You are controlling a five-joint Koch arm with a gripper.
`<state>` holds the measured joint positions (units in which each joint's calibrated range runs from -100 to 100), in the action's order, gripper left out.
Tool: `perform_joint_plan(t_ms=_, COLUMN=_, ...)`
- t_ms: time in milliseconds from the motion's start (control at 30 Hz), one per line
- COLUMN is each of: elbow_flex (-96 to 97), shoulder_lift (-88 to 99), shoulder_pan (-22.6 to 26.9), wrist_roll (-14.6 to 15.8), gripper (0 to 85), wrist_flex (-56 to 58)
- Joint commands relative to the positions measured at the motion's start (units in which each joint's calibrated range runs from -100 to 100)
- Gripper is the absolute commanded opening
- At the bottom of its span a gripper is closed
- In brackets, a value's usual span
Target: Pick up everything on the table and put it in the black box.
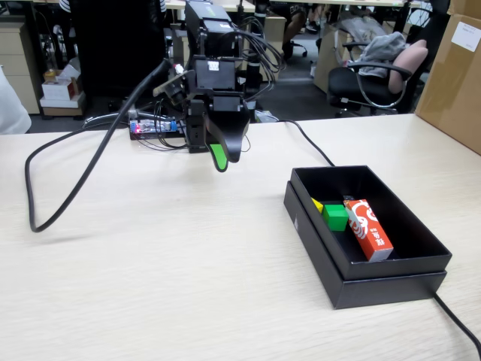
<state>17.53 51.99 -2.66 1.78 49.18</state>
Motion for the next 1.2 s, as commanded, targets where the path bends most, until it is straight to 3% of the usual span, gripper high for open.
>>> perform_joint_plan(t_ms=0, elbow_flex=2.0, shoulder_lift=7.4, shoulder_pan=0.2, wrist_roll=-0.2, gripper=49.3, wrist_flex=0.4)
perform_joint_plan(t_ms=433, elbow_flex=23.8, shoulder_lift=27.8, shoulder_pan=0.9, wrist_roll=-0.4, gripper=49.7, wrist_flex=0.4)
perform_joint_plan(t_ms=1167, elbow_flex=41.6, shoulder_lift=46.2, shoulder_pan=1.0, wrist_roll=-1.7, gripper=49.6, wrist_flex=-2.0)
